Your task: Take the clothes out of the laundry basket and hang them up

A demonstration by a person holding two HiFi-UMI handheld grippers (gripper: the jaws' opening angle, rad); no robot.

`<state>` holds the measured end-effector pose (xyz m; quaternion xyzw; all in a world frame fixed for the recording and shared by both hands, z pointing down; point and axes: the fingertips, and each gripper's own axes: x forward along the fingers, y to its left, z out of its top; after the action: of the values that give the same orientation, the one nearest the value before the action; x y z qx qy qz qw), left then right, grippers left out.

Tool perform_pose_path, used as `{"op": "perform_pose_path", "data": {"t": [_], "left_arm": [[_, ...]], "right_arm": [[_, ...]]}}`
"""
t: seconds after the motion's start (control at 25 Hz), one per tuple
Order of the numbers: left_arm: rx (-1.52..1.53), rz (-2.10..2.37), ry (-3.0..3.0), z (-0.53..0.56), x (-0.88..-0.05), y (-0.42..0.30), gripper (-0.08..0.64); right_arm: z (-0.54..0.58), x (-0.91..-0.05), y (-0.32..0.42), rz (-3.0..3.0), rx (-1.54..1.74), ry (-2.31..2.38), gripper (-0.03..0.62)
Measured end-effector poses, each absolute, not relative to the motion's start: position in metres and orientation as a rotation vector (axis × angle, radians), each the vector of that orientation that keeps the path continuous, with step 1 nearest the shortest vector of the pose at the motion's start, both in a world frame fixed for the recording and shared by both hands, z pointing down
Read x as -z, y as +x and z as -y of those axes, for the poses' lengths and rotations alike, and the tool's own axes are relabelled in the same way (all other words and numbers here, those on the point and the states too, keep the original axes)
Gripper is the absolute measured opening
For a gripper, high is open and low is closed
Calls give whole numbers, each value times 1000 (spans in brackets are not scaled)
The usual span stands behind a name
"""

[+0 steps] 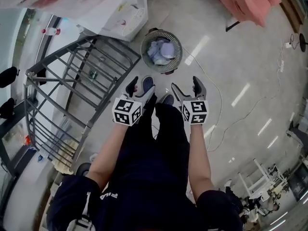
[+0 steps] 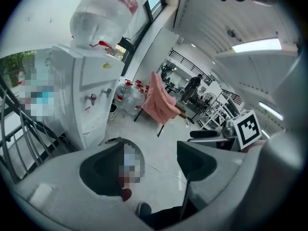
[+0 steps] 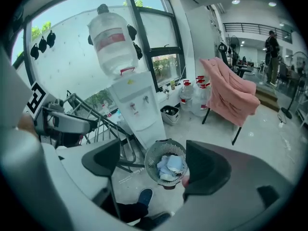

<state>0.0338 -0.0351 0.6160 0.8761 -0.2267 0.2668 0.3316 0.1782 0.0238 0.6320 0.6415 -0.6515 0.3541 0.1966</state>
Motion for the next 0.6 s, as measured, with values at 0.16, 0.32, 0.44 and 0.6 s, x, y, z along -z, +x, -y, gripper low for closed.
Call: {"op": "perform_pose_path", "data": {"t": [0.16,0.32,0.44,0.6], "left_arm": [[-752,604,2242,48,-655,38,345],[-771,649,2206,69,-692,43,345],[-771,679,2183,81,-723,47,345],[-833,672,2134,79,-773,49,345]], "right_arm": [[-14,-675,178,1818,-1021,1726,422],[0,-721,176,1834,-1016,1632,422],[15,-758,174,1870,-986,1546,422],[25,-819,175,1890,-1023,1447,422]]}}
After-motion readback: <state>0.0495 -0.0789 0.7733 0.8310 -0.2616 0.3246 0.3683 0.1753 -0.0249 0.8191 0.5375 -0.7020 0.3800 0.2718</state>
